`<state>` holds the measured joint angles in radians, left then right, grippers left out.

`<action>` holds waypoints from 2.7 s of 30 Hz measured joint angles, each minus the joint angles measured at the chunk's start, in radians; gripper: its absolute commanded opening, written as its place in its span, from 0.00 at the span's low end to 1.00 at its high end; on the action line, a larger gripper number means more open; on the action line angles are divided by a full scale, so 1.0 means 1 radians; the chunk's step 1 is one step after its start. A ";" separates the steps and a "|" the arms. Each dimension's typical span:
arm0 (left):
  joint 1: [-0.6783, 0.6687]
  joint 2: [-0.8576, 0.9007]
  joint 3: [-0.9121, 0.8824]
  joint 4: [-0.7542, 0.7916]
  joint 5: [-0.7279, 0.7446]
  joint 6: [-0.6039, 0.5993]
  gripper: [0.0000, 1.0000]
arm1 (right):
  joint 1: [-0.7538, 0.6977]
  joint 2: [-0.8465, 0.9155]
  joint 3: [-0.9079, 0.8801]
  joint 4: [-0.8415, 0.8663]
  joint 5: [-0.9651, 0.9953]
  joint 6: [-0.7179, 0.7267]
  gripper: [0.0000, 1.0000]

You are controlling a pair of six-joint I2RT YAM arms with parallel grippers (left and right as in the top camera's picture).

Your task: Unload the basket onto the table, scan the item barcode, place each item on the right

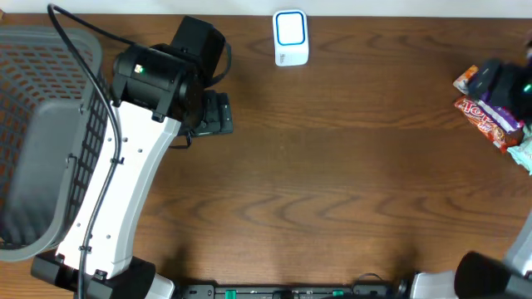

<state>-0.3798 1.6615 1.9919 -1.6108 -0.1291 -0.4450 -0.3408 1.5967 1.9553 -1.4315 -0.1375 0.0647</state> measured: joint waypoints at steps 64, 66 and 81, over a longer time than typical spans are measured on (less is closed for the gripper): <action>0.000 0.000 0.000 0.000 0.000 0.000 0.98 | 0.169 -0.958 -1.038 0.235 -0.267 0.120 0.99; 0.000 0.000 0.000 0.000 0.000 0.000 0.98 | 0.190 -1.001 -1.103 0.356 -0.291 0.089 0.99; 0.000 0.000 0.000 0.000 0.000 0.000 0.98 | 0.267 -1.384 -1.443 0.825 -0.351 -0.007 0.99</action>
<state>-0.3798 1.6615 1.9923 -1.6108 -0.1287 -0.4450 -0.0734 0.2123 0.5125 -0.6067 -0.4889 0.0574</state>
